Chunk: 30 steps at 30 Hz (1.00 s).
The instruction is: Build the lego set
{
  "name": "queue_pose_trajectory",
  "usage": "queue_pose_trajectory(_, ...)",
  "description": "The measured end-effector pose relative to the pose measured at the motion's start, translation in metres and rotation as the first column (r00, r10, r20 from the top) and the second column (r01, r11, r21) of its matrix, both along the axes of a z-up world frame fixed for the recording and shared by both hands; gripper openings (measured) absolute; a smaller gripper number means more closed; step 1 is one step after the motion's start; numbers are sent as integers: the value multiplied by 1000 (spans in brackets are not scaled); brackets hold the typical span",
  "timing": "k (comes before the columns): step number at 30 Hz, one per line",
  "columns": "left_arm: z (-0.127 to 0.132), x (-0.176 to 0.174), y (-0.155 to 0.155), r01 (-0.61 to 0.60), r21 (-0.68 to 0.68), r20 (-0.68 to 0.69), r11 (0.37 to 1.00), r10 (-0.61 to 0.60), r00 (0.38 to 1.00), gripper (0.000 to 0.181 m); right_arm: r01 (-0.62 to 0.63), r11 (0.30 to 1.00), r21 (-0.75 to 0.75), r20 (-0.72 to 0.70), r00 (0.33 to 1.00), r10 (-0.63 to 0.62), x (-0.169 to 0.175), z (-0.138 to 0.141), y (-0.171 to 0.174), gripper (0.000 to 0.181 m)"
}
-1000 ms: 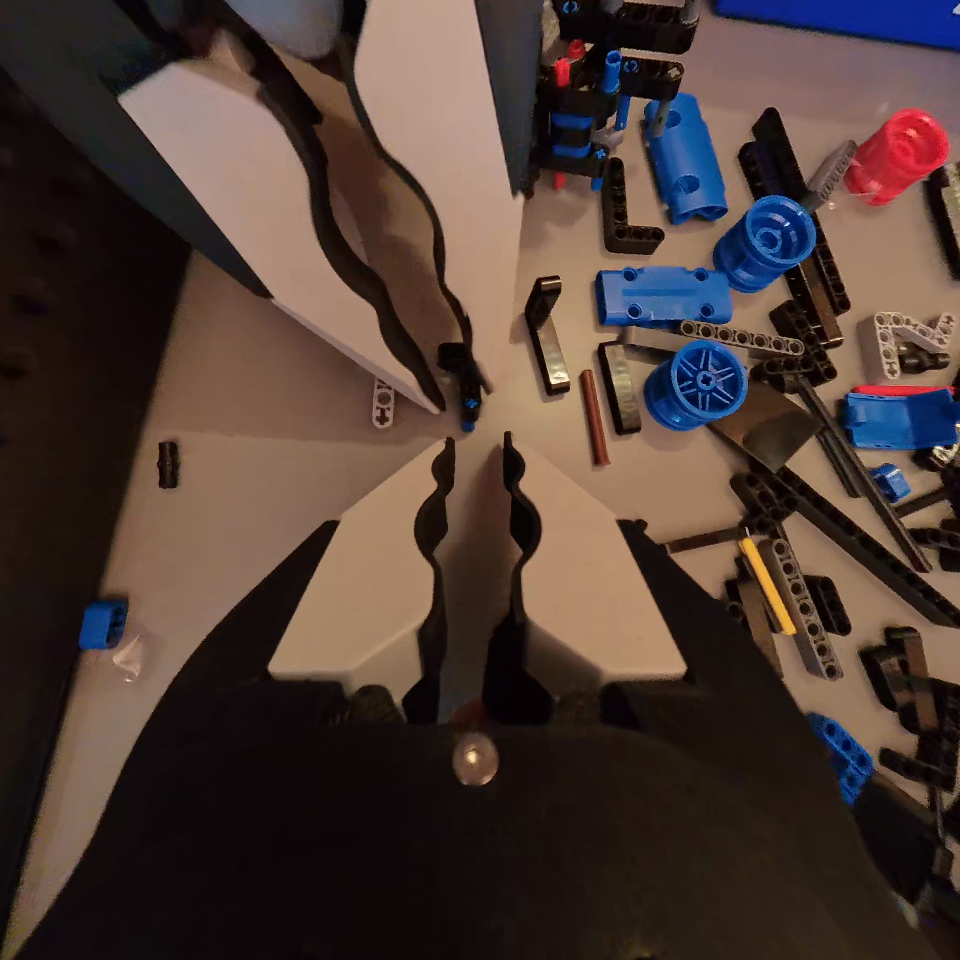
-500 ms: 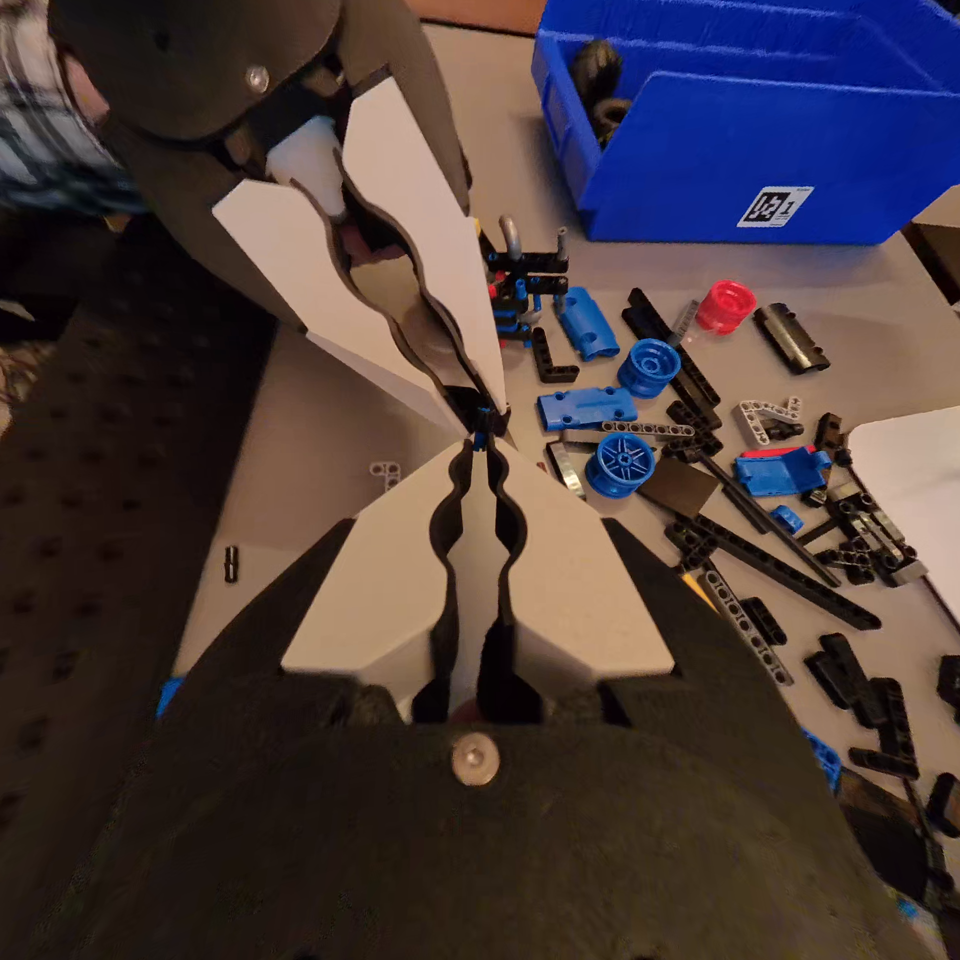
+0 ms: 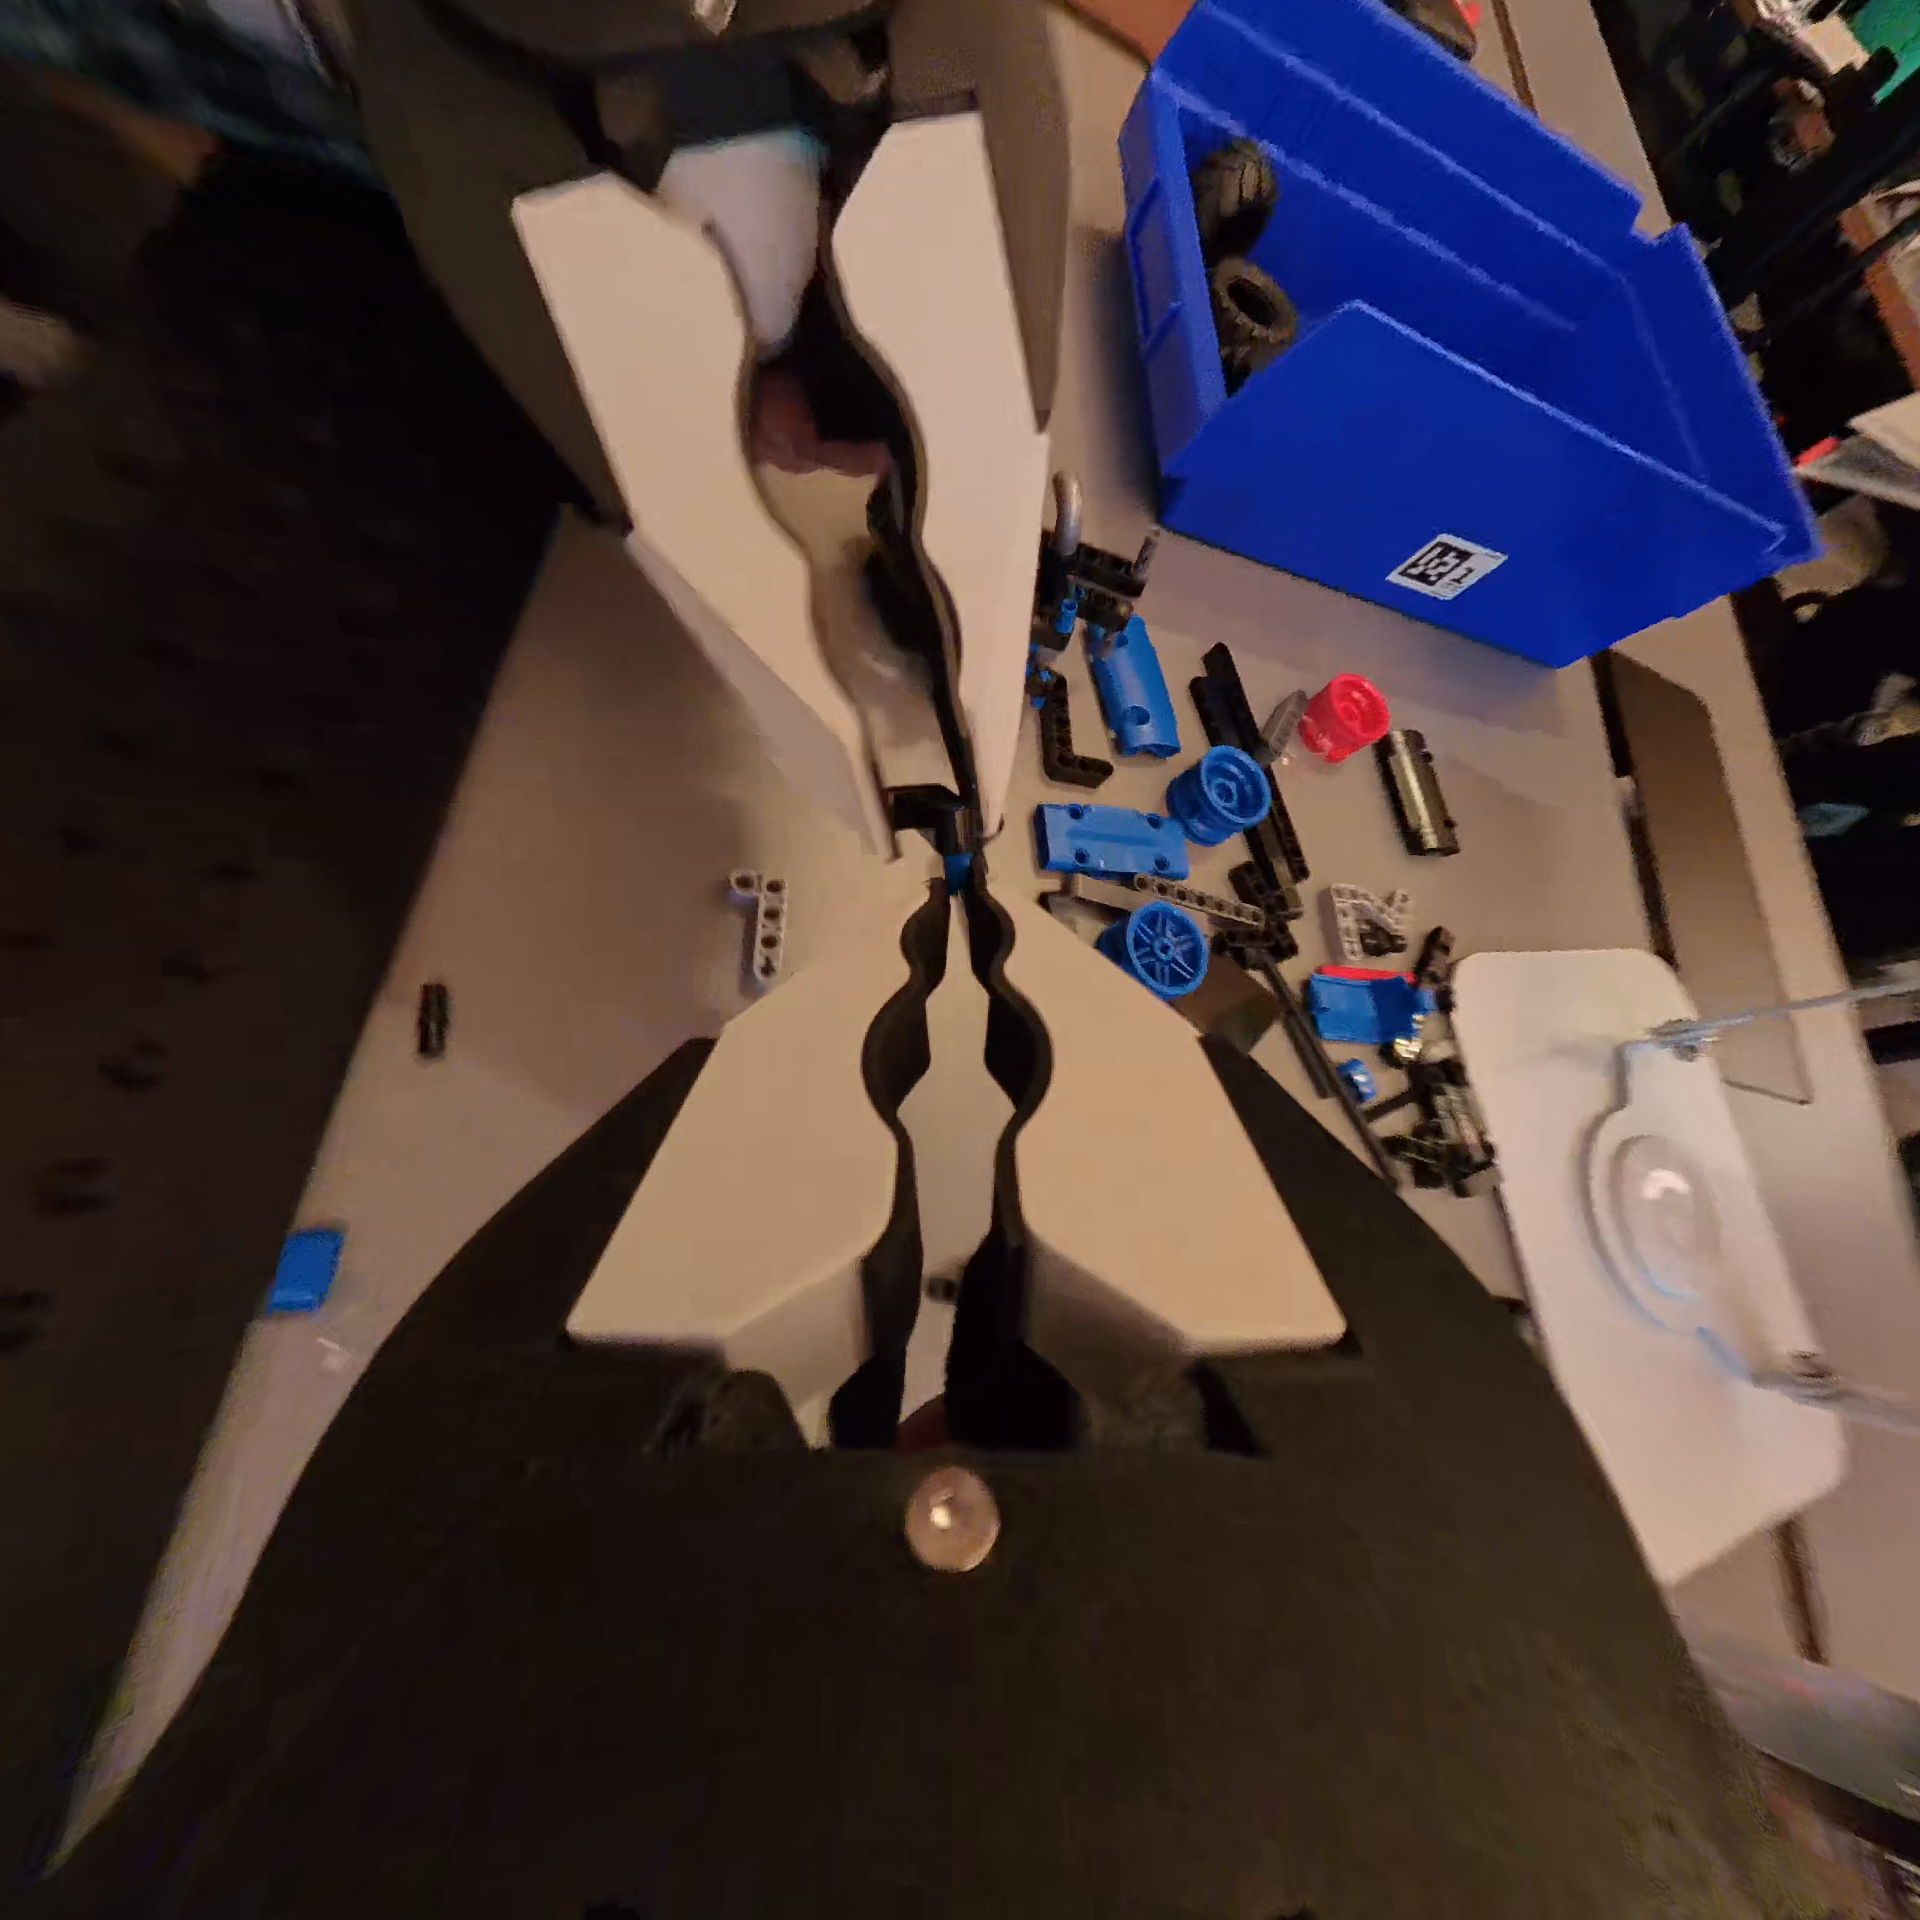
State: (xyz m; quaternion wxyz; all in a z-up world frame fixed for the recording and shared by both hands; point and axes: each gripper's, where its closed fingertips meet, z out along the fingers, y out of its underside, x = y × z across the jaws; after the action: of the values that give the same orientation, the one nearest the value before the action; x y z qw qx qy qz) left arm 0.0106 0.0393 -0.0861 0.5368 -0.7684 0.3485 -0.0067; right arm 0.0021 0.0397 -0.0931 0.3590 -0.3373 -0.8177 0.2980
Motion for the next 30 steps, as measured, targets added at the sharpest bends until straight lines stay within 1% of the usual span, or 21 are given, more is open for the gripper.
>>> queue_pose_trajectory(1,0,1,0,0,6,-7,1000,0,1000,6,-9,998,66,9,1000,8,2,-2,0,2)
queue_pose_trajectory(2,0,3,-1,13,-2,-5,1000,-13,1000,6,-15,994,108,14,1000,13,3,-3,0,2)
queue_pose_trajectory(3,2,3,0,13,16,-4,1000,-13,1000,6,-7,993,117,5,1000,6,3,-2,0,2)
queue_pose_trajectory(4,5,2,1,10,38,3,999,-10,1000,6,5,996,85,-9,1000,-4,3,2,1,3)
queue_pose_trajectory(7,16,5,-1,23,90,51,996,-28,998,5,9,991,-130,-56,998,-17,5,16,-3,7)
queue_pose_trajectory(8,18,7,-2,38,102,41,994,-42,998,5,4,985,-175,-57,998,-14,7,18,-4,8)
queue_pose_trajectory(10,20,9,-3,48,124,27,991,-52,998,5,-9,977,-213,-66,998,-6,9,19,-6,5)
queue_pose_trajectory(13,18,12,-4,75,105,52,992,-80,995,6,-24,984,-175,-80,997,10,12,18,-9,4)
queue_pose_trajectory(17,15,13,-6,85,123,-43,989,-80,996,6,-4,999,-53,-85,996,-1,14,14,-9,3)
queue_pose_trajectory(21,14,15,-9,94,135,-63,986,-86,994,5,16,999,33,-116,993,-12,17,13,-10,2)
queue_pose_trajectory(22,13,16,-10,93,140,-51,986,-87,995,5,15,999,49,-120,993,-9,18,12,-11,2)
queue_pose_trajectory(26,19,20,-14,88,164,28,982,-94,995,5,-3,1000,10,-148,989,5,21,18,-14,2)
queue_pose_trajectory(27,21,19,-15,82,164,40,983,-90,995,5,10,999,36,-145,989,-5,22,17,-11,2)
queue_pose_trajectory(28,29,8,-11,30,196,74,980,-45,996,5,54,992,113,-123,992,-40,25,9,3,2)
queue_pose_trajectory(29,43,-9,-14,-23,207,182,978,-16,983,4,76,992,97,-108,992,-65,31,5,14,2)
queue_pose_trajectory(30,49,-15,-20,-12,197,225,980,-33,974,4,67,998,22,-113,992,-64,36,8,15,2)
